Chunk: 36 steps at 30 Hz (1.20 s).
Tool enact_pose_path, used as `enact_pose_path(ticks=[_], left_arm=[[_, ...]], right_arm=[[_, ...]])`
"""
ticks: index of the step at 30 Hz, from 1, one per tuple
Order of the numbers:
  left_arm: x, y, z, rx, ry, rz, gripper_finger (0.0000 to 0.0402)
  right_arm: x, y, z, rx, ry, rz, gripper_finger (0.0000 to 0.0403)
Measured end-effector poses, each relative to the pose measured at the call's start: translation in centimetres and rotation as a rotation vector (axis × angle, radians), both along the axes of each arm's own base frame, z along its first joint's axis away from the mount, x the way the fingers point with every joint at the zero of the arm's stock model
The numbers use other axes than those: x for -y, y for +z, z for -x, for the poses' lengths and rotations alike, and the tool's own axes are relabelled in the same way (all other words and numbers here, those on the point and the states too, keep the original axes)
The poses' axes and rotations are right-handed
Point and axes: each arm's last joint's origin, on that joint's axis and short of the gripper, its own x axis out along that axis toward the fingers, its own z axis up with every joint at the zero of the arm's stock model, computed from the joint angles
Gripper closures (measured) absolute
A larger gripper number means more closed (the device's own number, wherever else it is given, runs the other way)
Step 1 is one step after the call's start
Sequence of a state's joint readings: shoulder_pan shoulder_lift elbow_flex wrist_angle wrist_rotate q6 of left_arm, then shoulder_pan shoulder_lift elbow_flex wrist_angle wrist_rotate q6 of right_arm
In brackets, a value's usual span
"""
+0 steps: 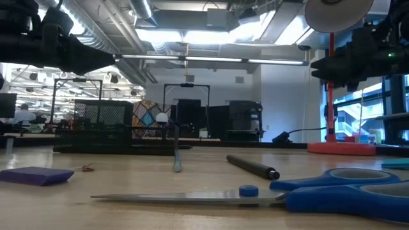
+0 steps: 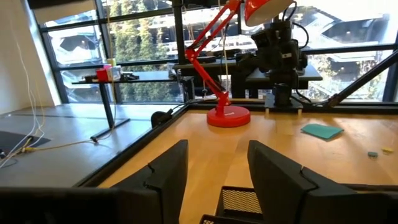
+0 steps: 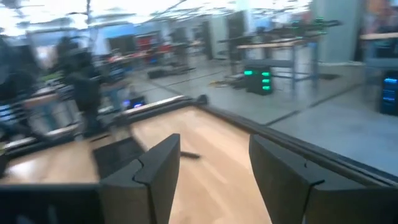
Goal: Pick and place office supplies into organizer
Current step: Put the top black pen into the black desk organizer
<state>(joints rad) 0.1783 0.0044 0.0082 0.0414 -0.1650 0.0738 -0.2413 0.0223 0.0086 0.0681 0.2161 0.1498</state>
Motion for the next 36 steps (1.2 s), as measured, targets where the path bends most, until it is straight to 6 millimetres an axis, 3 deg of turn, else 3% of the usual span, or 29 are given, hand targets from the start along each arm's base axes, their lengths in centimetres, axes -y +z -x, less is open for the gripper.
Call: enact_pose_path(ticks=[15, 36], left_arm=[[0.00, 0.00, 0.00, 0.000, 0.001, 0.000, 0.0244], [-0.03, 0.01, 0.01, 0.003, 0.008, 0.008, 0.0245]], right_arm=[[-0.70, -0.42, -0.26, -0.034, 0.259, -0.033, 0.0208], [-0.71, -0.29, -0.26, -0.056, 0.259, 0.074, 0.0208]])
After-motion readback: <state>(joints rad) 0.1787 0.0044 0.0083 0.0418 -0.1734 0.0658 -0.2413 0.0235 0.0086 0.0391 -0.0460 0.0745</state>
